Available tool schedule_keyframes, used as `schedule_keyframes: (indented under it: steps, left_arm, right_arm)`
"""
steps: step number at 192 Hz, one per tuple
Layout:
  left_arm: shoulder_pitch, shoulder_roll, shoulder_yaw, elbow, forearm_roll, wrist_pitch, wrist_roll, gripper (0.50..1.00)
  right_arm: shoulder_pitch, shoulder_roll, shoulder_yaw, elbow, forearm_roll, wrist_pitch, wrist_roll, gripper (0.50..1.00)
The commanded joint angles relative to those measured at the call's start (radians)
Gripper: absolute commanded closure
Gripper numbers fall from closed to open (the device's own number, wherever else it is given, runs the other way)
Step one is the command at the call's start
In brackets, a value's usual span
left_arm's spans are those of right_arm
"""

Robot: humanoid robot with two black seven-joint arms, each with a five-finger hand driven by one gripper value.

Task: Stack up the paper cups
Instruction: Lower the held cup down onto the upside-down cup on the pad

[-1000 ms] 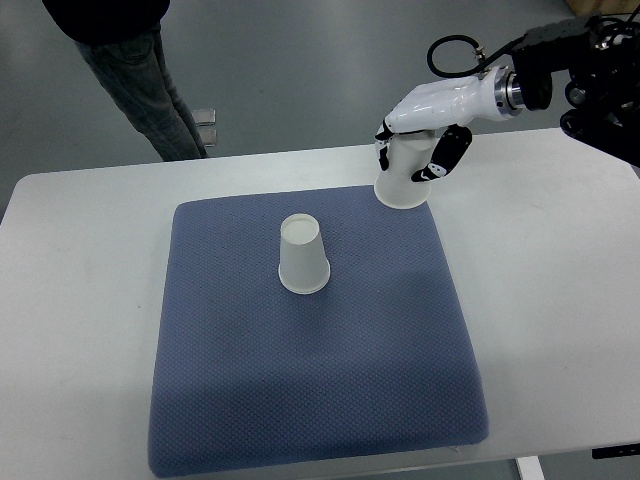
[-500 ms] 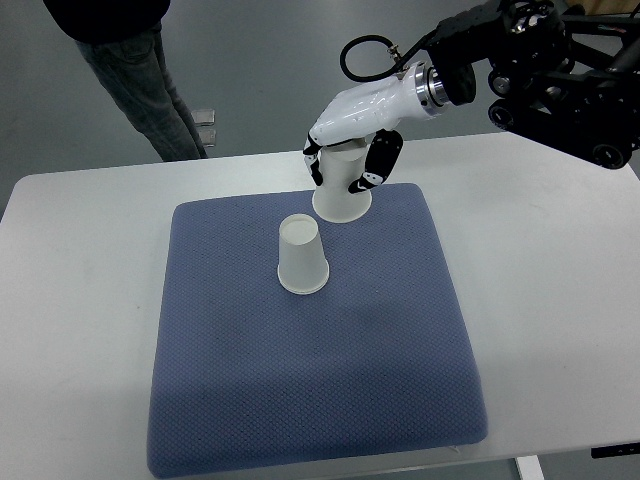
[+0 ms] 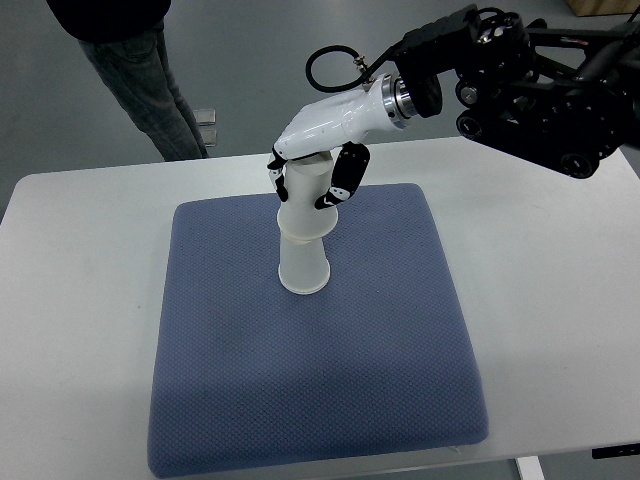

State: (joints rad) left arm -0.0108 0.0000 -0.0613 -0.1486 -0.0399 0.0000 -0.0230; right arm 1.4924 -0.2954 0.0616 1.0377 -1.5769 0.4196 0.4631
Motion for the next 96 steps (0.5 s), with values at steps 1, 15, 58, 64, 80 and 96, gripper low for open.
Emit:
schedule_keyframes:
  steps: [1, 15, 58, 64, 80, 96]
  left_arm:
    - [0.000, 0.000, 0.000, 0.000, 0.000, 0.000, 0.000, 0.500]
    - [0.000, 0.000, 0.000, 0.000, 0.000, 0.000, 0.000, 0.500]
    - [0.000, 0.000, 0.000, 0.000, 0.000, 0.000, 0.000, 0.500]
    - [0.000, 0.000, 0.000, 0.000, 0.000, -0.002, 0.000, 0.500]
    - [0.000, 0.000, 0.000, 0.000, 0.000, 0.000, 0.000, 0.500]
    - [0.000, 0.000, 0.000, 0.001, 0.000, 0.000, 0.000, 0.500]
  right_arm:
    - [-0.014, 0.013, 0.001, -0.010, 0.000, -0.004, 0.000, 0.971]
    - [-0.017, 0.021, 0.006, -0.019, -0.002, -0.005, 0.000, 0.969]
    - [-0.037, 0.042, 0.006, -0.045, -0.005, -0.010, 0.000, 0.969]
    - [-0.037, 0.042, 0.006, -0.047, -0.005, -0.012, 0.000, 0.969]
    - [-0.043, 0.042, 0.006, -0.051, -0.005, -0.016, 0.000, 0.969]
    - [-0.047, 0.050, 0.006, -0.056, -0.006, -0.021, 0.000, 0.969]
